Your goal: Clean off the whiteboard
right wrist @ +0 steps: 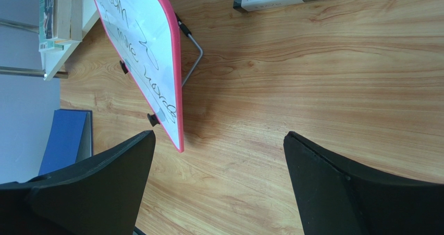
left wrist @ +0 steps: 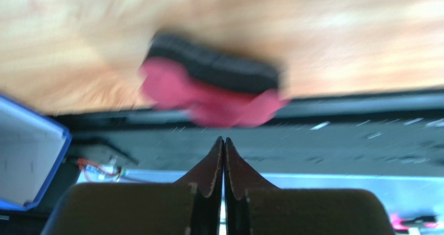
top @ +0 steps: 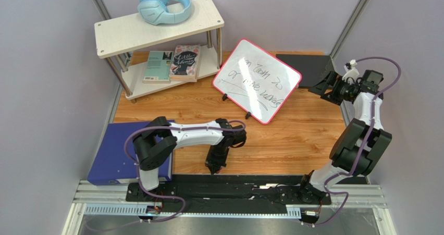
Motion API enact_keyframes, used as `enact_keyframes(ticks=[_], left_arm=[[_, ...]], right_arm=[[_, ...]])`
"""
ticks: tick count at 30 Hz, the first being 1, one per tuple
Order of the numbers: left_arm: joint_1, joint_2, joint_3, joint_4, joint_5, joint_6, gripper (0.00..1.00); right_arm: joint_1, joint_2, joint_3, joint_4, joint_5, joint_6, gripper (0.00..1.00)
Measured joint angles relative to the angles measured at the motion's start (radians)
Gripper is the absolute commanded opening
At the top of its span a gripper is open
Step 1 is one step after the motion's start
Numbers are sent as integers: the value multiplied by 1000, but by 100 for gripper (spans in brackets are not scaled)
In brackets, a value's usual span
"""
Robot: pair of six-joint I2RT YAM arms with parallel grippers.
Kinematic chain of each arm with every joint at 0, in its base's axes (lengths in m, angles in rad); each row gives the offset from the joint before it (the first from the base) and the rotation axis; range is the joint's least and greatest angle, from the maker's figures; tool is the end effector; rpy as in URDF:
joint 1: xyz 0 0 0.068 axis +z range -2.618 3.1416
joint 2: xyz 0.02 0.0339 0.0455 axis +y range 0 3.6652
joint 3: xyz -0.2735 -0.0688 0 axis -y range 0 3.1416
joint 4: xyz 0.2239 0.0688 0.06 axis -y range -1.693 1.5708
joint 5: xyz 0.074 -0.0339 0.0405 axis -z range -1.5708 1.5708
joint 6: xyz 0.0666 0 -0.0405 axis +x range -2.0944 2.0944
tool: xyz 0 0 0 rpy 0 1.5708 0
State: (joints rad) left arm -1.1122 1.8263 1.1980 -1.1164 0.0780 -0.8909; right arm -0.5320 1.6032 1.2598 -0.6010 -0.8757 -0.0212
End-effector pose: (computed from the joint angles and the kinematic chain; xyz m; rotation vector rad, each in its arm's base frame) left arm 0.1198 -0.2545 0.1568 -0.3188 -2.9612 -0.1560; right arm 0.3089 -0.1224 0.2735 0.2332 2.2145 0.7968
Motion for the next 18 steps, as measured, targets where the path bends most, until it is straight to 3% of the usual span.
enact_keyframes(ticks=[8,13,18], left_arm=[[2,193,224,-71,-61,27,0],[18,224,265,-104,-89,32,0],[110,225,296,-83,-147,57,0]], right_arm=[[-37,21,0,-1,-46,6,100],[-49,25,0,-1,-61,6,99],[-50,32,0,-2,-63,6,99]])
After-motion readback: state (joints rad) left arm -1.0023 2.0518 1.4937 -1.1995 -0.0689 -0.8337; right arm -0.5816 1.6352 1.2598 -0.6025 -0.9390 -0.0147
